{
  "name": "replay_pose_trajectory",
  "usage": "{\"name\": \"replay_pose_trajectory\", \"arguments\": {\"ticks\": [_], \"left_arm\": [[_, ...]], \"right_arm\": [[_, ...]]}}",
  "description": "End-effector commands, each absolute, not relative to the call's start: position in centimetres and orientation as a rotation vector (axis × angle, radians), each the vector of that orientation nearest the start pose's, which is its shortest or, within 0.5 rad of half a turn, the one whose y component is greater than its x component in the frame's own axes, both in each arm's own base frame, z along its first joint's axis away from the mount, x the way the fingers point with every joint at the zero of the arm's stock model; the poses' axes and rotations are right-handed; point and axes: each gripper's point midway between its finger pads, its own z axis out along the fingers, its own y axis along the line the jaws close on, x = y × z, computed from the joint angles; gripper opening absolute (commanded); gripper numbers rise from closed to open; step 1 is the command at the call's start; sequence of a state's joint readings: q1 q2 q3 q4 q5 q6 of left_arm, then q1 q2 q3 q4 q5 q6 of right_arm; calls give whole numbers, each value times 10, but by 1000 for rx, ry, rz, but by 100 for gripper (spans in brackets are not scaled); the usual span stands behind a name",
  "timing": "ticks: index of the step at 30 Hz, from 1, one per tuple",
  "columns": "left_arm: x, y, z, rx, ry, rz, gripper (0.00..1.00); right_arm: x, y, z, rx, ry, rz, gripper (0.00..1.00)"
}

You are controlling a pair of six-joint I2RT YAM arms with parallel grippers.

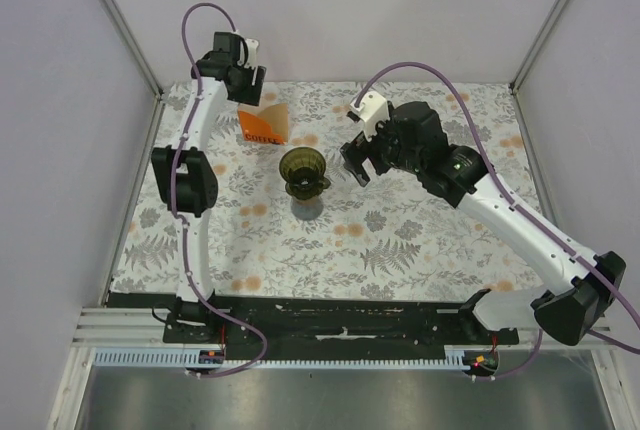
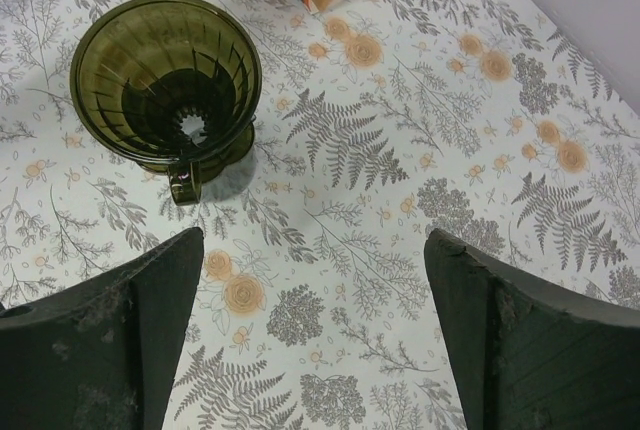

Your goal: Place the coffee filter in the dripper

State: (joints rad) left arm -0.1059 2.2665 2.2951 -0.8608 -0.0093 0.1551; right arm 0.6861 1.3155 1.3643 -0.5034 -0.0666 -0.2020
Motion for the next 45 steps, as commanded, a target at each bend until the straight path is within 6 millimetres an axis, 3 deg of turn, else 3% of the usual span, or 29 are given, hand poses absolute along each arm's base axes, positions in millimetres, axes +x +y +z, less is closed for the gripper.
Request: {"name": "replay_pose_trajectory", "arguments": {"ticks": [1,4,8,9,11,13,18,20,25,31,35,40,45], "left_arm": [[591,-37,164,323,2353,184,71],[588,-39,145,331,2396,165,52],[575,-57,139,418,2421,23,9],[570,-61,139,436,2428,-11,2],[561,-67,150,467,2417,-61,2],[550,-71,176,479,2380,-85,2],[518,-69,263,483,2238,-75,2],[500,-66,301,483,2178,-53,2],[439,-62,344,542,2158,-64,2],[348,-56,359,645,2191,-83,2],[303,-52,372,639,2169,-83,2],[270,-55,372,626,2179,-129,2],[258,-57,363,610,2203,-162,2]], "right_arm": [[305,246,302,-877,1826,357,98],[305,244,301,-874,1831,356,98],[303,244,303,-872,1829,359,98],[302,244,305,-872,1826,361,98],[301,244,310,-869,1817,366,98],[300,243,315,-871,1813,367,98],[292,243,340,-886,1759,396,96],[288,245,356,-882,1719,423,95],[272,252,383,-889,1645,493,91],[236,259,402,-913,1572,578,90],[212,284,409,-954,1527,644,87],[193,324,417,-995,1486,730,82],[192,358,410,-1005,1494,745,76]]}}
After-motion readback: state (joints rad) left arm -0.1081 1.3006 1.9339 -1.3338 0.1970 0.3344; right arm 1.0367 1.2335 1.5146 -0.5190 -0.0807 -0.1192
